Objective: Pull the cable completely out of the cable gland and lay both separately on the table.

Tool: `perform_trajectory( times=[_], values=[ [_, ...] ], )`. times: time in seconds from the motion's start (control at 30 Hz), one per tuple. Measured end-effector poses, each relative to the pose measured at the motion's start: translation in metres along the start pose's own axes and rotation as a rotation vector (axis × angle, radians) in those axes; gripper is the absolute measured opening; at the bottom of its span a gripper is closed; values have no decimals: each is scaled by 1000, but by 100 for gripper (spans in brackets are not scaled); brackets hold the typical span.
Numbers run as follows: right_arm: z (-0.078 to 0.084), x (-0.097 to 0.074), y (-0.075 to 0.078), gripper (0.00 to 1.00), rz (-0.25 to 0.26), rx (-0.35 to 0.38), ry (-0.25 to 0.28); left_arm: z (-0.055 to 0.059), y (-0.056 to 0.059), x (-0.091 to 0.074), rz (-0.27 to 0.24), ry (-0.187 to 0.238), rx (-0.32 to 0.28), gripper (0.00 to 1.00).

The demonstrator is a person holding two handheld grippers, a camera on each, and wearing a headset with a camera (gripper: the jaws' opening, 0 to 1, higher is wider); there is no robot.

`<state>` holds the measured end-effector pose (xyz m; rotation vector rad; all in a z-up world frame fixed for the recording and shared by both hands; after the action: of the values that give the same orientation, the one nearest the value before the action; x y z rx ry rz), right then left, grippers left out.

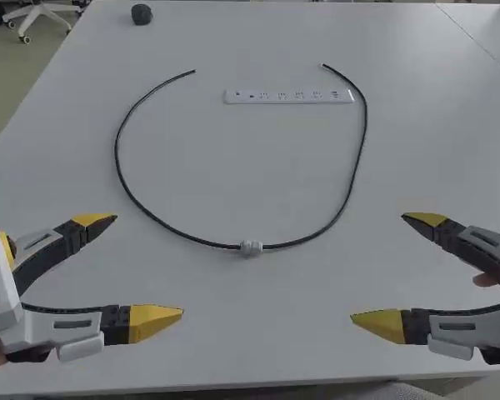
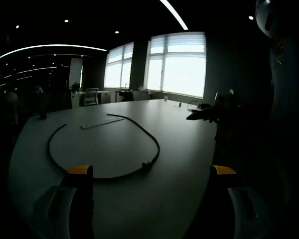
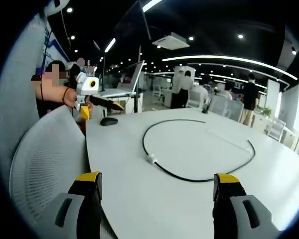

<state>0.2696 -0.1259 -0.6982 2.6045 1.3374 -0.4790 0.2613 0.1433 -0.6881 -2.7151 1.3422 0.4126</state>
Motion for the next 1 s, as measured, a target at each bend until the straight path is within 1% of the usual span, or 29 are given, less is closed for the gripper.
perform_trajectory(
  times=[0.27,0.6,0.73,0.8,0.93,1.0],
  values=[
    [1,-1,0,93,-1,3,-3,0,1,0,0,0,3,97],
    [1,-2,0,92,8,-12,-5,1,1,-1,2,-4,1,97],
    [0,-2,-2,91,-4,-7,-4,1,2,-1,6,-8,6,96],
    [1,-2,0,91,4,-17,-10,1,2,0,9,-9,4,97],
    [1,-2,0,92,2,-4,-7,0,1,0,7,-5,8,96],
    [1,-2,1,92,5,-11,-8,0,1,0,8,-9,10,97]
  ],
)
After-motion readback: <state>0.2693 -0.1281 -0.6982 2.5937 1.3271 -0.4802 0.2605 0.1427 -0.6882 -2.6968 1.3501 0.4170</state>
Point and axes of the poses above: the centre of the closed fingertips' face, and the gripper's own axes: x roughly forward along the fingers, y roughly to its right, z roughly out of its underside, the point moved 3 cm from there along -x, roughly backward along the fingers, and after that the axes turned 4 degrees about x, right-handed, at the moved point
